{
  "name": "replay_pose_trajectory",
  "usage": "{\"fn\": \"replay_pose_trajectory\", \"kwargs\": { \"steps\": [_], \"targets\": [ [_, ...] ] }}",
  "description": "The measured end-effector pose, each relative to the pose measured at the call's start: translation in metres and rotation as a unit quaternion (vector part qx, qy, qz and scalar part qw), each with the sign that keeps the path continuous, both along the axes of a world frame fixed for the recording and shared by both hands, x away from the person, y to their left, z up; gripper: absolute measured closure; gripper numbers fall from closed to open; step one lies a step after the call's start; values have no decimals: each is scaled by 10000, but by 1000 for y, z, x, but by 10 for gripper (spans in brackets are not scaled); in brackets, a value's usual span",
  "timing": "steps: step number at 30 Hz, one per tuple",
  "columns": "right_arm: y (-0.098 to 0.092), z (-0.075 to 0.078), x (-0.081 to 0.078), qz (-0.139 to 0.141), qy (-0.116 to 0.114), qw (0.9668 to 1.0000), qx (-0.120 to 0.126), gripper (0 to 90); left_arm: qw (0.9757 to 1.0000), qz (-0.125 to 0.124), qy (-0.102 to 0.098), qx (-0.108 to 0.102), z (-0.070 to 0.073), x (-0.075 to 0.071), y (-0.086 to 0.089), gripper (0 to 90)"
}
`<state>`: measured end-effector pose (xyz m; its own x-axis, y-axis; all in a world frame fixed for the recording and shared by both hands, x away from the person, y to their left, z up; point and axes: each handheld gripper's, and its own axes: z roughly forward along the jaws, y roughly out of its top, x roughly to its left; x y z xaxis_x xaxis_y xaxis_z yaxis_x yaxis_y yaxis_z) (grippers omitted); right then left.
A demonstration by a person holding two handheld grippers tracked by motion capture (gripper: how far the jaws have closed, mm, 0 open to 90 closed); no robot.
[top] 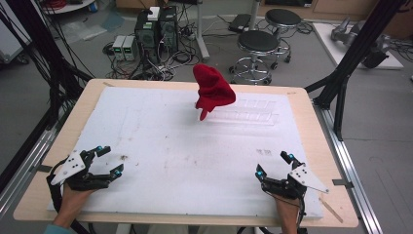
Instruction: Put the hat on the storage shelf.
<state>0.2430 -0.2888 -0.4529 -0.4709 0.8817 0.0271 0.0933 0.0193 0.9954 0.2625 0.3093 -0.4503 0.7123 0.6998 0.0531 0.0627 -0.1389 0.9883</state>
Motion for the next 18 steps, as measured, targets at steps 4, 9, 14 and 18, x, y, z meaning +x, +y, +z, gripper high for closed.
{"fn": "replay_pose_trajectory", "kwargs": {
  "steps": [4,9,14,18],
  "targets": [
    [1,0,-1,0,-62,10000,-57,6,9998,83,-67,-188,-1,-2,3,186],
    [1,0,-2,0,-31,10000,-41,6,9994,153,-122,-271,-1,-3,5,186],
    [1,0,-1,-3,-65,10000,-72,6,9992,189,-100,-341,-2,-3,6,186],
    [1,-1,-2,2,-91,9999,-47,6,9991,191,-95,-355,-2,-3,6,186]
  ]
}}
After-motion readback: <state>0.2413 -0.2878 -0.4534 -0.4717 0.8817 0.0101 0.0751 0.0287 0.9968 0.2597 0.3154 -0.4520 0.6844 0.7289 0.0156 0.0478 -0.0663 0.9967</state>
